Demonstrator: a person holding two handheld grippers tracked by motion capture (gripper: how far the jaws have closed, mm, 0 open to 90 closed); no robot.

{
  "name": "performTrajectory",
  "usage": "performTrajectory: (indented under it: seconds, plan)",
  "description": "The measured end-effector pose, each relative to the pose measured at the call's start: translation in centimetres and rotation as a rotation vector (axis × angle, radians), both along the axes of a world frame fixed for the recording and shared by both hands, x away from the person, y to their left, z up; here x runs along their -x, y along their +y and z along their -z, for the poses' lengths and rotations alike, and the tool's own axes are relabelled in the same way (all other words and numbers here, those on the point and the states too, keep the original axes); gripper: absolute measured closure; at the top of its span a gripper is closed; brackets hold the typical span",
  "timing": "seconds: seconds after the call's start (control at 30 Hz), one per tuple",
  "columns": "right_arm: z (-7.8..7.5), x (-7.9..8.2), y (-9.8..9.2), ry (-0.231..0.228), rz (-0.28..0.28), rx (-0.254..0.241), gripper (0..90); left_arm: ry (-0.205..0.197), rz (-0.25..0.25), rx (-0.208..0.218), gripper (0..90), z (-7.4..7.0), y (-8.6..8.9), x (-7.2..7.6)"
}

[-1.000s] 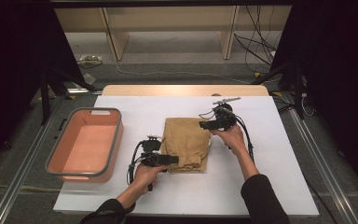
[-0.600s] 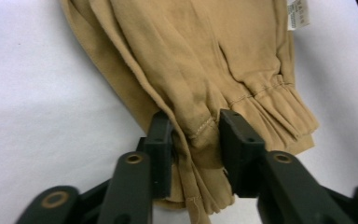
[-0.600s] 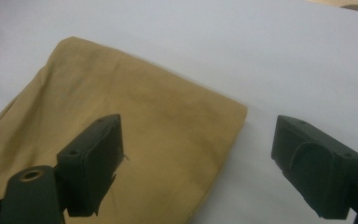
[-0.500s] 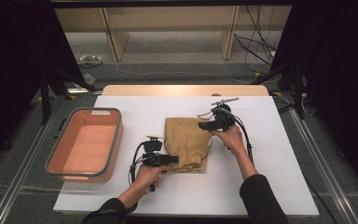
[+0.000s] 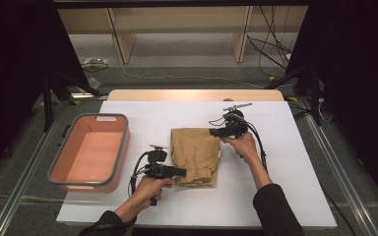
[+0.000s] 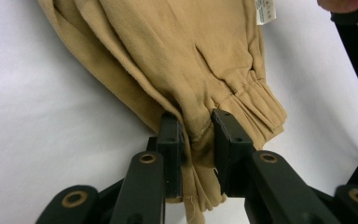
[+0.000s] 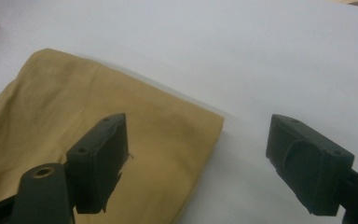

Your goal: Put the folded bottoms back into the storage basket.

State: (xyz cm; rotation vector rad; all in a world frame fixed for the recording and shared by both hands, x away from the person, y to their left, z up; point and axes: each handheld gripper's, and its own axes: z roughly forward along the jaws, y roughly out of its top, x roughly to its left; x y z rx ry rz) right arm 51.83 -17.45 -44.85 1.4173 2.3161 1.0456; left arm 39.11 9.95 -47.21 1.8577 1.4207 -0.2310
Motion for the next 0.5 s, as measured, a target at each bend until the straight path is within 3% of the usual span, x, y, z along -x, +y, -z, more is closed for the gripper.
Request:
performTrajectory:
  seconds: [0.5]
  plan:
    - [1.3,0.1,1.2,0.047,-0.032,0.026,30.5,-0.011,0.042,-0.034,73.6,-0.4,1.7,1.2]
